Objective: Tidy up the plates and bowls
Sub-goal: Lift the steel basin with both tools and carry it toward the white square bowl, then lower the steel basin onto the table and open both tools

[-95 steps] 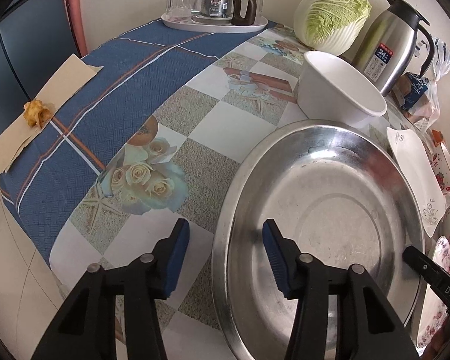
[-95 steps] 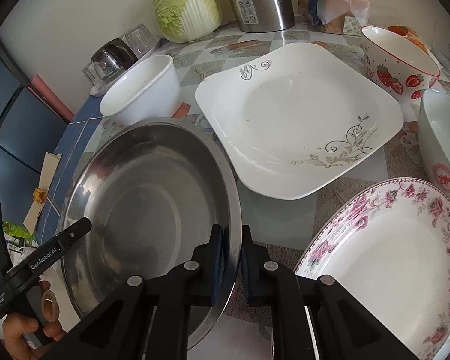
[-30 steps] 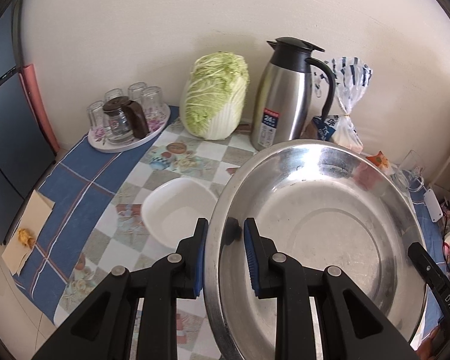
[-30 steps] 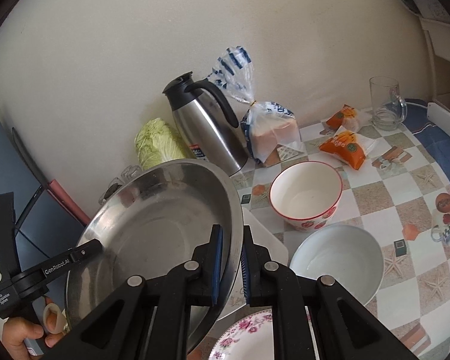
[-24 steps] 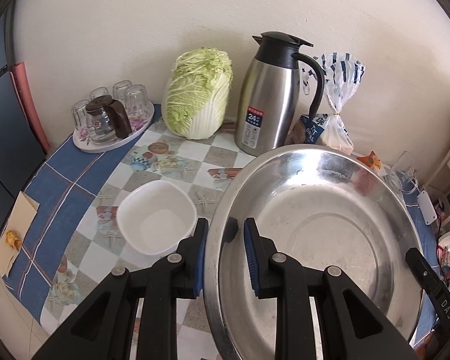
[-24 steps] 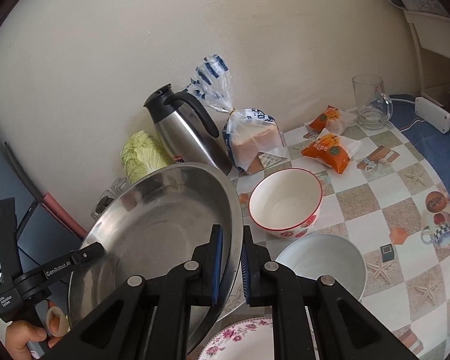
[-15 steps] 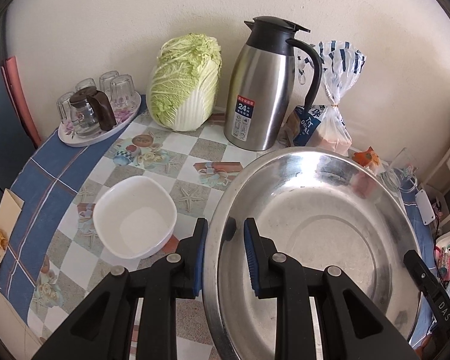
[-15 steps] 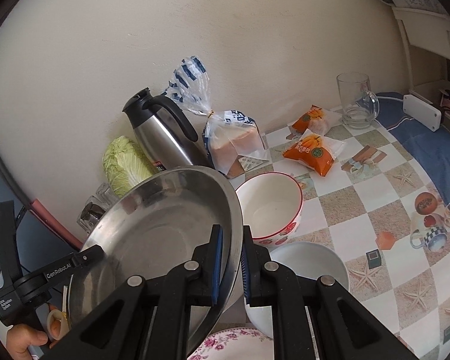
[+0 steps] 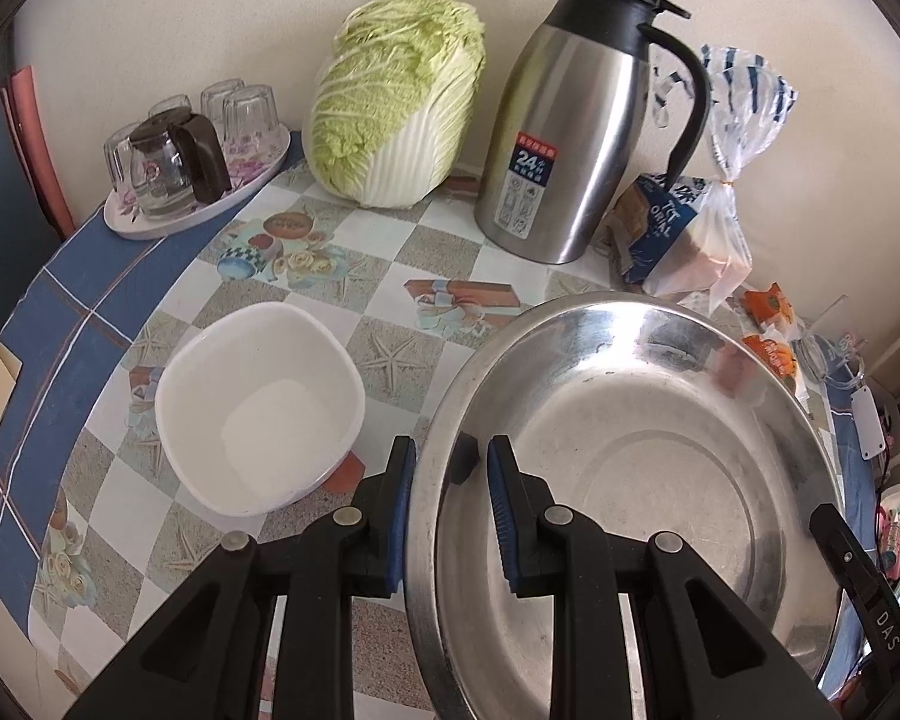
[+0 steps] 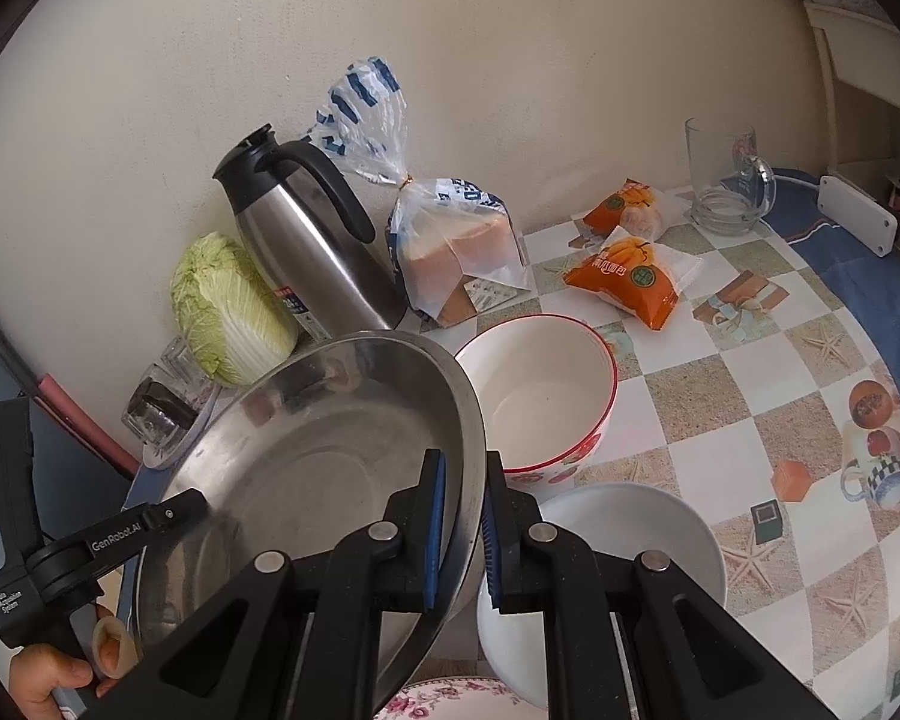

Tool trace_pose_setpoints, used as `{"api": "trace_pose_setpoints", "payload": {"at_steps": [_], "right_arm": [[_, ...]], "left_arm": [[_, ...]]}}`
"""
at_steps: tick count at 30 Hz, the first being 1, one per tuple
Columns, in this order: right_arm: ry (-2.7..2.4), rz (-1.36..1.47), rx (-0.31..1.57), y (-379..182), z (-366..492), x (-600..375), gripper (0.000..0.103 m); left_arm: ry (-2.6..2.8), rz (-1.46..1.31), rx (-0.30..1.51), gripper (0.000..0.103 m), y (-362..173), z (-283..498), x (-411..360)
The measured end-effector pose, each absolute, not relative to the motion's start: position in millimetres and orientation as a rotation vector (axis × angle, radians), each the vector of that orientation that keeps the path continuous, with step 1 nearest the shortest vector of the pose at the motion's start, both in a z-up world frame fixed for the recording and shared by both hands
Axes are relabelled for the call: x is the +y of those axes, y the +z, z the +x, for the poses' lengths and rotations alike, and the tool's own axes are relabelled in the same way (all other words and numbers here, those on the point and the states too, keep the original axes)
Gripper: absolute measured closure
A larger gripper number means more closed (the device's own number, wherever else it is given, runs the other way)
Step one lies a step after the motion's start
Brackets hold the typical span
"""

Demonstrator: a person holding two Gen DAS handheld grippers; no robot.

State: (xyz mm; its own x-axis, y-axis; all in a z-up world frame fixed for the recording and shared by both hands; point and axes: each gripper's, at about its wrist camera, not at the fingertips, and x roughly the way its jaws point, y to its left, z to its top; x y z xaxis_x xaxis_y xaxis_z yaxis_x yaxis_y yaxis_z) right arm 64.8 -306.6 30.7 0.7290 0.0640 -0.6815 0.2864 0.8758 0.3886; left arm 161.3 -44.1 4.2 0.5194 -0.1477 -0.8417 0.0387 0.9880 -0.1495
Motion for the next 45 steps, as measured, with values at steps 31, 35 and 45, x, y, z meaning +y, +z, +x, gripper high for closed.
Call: {"api": "trace_pose_setpoints", "payload": {"at_steps": [31, 35, 45], "right_arm": [[-0.151, 0.366, 0.932, -12.6, 94.5, -281.1, 0.091], [-0.158, 0.352, 0.935, -12.6, 96.2, -280.5, 0.091], [-0.165, 0.335, 0.939, -13.1, 99.0, -279.3, 0.091]], "left_arm": [[-0.081, -0.15, 1.112, 0.078, -37.8, 175.6, -28.6], [-0.08, -0.146, 1.114, 0.078, -39.1, 176.9, -29.9], [-0.073, -0.131, 1.139, 0.078, -46.6, 179.0, -31.8]]}}
